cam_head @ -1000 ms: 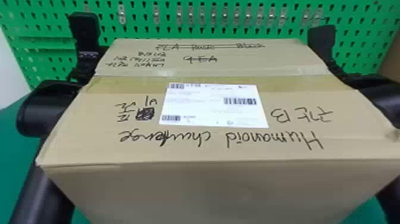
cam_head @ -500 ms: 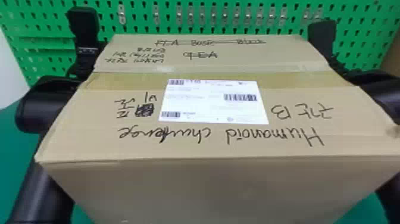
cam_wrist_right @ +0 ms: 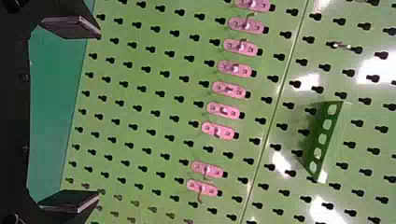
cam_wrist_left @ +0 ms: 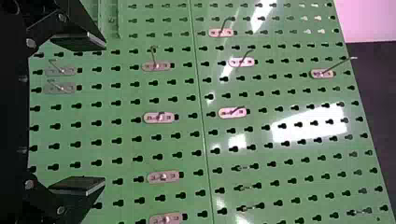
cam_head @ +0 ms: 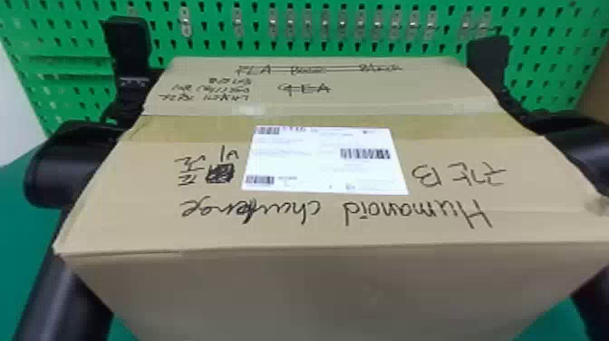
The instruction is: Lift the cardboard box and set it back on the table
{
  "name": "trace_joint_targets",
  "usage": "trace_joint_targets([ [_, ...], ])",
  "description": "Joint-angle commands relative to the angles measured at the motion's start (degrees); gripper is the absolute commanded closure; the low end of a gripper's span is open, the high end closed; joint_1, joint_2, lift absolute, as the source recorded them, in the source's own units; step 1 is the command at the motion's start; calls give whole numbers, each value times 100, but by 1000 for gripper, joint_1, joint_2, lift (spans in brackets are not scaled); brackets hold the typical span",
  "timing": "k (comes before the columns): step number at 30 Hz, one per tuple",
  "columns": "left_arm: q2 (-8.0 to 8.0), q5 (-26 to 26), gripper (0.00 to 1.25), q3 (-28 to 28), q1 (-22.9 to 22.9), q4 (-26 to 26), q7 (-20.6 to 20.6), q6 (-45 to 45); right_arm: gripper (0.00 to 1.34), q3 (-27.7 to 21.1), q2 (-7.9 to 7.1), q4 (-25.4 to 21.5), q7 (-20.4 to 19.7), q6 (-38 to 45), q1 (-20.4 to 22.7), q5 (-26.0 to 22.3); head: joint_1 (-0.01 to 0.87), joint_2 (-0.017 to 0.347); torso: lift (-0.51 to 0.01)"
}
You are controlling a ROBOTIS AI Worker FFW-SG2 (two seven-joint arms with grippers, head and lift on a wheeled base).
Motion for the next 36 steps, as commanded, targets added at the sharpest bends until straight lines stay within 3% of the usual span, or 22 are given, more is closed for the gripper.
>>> trace_joint_targets([
  [1,0,0,245,4,81,-14,20,-4,85,-27,16,0,0,-12,81,0,566,54,-183],
  [36,-70,53,245,110,644,-260,38,-13,87,-159,-1,-185,0,-21,564,-70,566,54,-183],
])
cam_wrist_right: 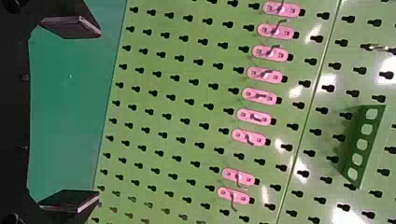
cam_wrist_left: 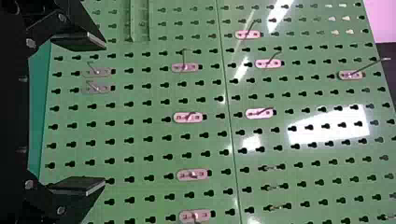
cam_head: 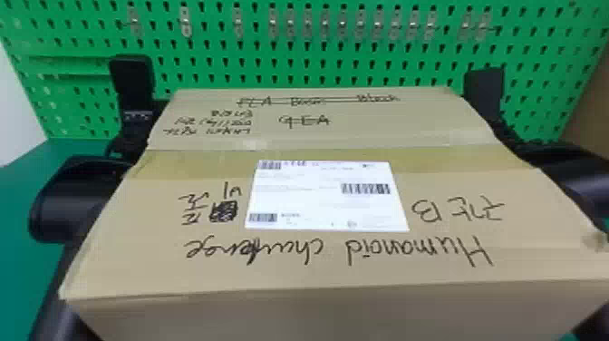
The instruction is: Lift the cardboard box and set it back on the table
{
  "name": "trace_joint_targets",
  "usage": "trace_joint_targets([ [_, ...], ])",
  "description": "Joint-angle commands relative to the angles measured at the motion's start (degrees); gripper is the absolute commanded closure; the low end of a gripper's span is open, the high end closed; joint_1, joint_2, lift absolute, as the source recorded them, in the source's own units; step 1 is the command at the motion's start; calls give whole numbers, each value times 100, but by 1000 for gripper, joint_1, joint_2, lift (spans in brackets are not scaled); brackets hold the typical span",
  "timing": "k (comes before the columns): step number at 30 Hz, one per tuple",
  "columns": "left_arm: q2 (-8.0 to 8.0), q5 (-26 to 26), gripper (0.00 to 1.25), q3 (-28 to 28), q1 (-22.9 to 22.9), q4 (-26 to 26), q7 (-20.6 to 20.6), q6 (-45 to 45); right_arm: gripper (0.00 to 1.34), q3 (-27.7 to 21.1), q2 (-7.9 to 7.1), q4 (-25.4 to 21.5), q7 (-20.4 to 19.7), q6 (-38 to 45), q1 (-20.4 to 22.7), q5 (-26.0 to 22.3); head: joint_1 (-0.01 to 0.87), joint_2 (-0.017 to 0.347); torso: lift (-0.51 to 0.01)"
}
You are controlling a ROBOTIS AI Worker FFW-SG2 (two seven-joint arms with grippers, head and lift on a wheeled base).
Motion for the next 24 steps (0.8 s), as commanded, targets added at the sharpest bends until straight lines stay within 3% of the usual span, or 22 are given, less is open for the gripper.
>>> trace_joint_targets([
  [1,-10,2,245,7,45,-7,0,1,85,-2,0,2,-1,8,35,0,566,54,-183],
  [24,-28,2,245,77,221,-16,0,1,87,-11,17,-42,-1,52,228,36,566,54,-183],
])
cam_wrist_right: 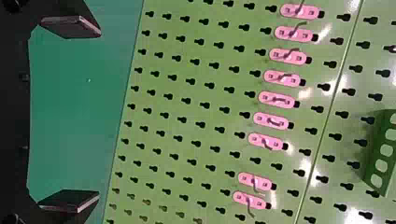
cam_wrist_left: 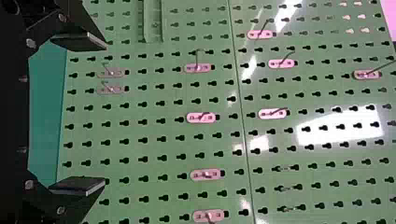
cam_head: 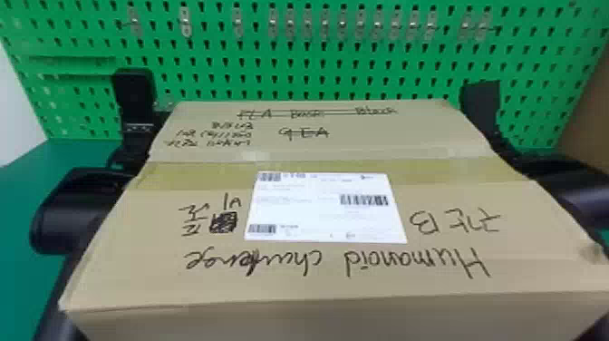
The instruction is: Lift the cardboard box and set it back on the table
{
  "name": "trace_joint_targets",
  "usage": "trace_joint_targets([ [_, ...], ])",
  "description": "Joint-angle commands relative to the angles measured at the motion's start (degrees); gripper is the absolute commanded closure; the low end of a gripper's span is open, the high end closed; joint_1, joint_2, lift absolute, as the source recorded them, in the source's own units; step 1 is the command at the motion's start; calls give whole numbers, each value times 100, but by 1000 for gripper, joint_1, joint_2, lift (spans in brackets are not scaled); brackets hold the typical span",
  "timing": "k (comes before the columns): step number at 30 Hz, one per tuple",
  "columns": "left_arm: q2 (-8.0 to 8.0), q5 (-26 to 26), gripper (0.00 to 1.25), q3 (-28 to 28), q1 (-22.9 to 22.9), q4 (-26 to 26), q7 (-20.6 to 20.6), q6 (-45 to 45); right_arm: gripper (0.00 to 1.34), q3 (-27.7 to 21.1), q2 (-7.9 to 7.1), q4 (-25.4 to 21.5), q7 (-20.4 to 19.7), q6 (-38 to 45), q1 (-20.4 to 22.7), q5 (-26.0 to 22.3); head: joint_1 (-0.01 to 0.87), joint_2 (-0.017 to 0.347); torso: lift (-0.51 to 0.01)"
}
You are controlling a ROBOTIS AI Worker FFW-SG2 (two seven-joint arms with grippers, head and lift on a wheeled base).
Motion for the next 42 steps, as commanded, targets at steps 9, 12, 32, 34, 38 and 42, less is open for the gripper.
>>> trace_joint_targets([
  [9,-34,5,245,49,145,-27,0,0,85,-7,11,-77,0,11,145,42,566,54,-183],
  [12,-60,5,245,75,189,-36,0,0,87,-33,20,-95,0,20,189,42,566,54,-183],
  [32,-104,23,245,137,373,-132,0,0,87,-130,46,-183,0,20,408,16,566,54,-183],
  [34,-113,23,245,137,391,-150,0,0,85,-130,46,-200,0,20,426,7,566,54,-183],
  [38,-122,14,245,137,452,-167,0,0,85,-139,37,-288,0,29,488,-2,566,54,-183],
  [42,-166,14,245,163,523,-185,0,0,87,-148,37,-332,0,38,549,-2,566,54,-183],
])
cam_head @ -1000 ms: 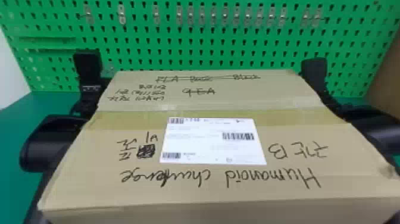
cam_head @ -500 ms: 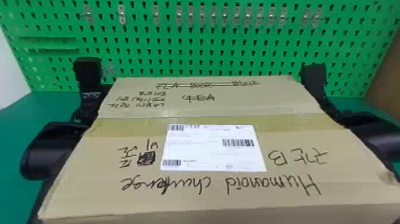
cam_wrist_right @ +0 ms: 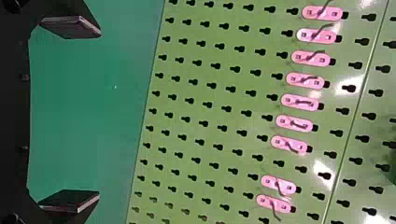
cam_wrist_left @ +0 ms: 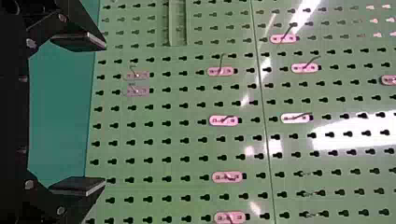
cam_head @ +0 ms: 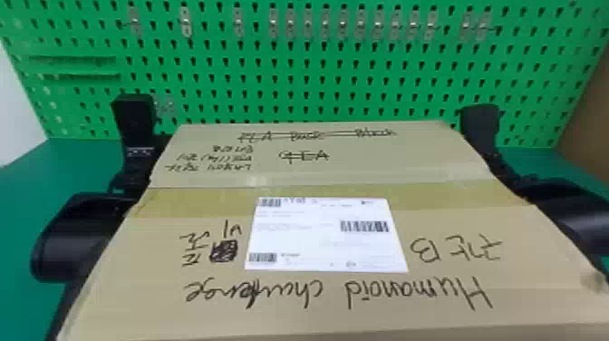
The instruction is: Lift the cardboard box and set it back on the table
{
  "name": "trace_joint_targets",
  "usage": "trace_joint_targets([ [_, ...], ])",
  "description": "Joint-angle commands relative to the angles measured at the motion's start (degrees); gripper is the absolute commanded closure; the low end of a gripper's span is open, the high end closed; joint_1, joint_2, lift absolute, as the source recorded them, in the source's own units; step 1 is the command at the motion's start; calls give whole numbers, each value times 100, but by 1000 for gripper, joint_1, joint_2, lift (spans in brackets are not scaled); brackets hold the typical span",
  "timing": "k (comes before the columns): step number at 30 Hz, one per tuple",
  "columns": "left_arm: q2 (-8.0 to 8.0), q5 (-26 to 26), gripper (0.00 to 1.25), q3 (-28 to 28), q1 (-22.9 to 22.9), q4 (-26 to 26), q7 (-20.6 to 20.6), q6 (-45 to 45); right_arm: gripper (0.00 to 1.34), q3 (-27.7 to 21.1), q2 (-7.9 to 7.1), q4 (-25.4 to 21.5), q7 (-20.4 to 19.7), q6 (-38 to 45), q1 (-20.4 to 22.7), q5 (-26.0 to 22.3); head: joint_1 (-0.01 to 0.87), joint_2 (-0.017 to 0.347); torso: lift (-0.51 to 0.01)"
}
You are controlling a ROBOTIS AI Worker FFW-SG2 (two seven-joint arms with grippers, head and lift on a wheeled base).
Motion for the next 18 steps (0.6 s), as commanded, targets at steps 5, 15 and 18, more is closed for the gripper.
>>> trace_joint_targets([
  [5,-40,-4,245,11,110,-21,0,0,87,-33,-15,-69,0,54,116,-1,566,54,-183],
  [15,-40,-4,245,-15,136,-30,0,0,87,-51,-6,-139,0,89,213,7,566,54,-183],
  [18,-40,-4,245,-24,136,-30,0,0,85,-42,-6,-139,0,89,222,16,566,54,-183],
])
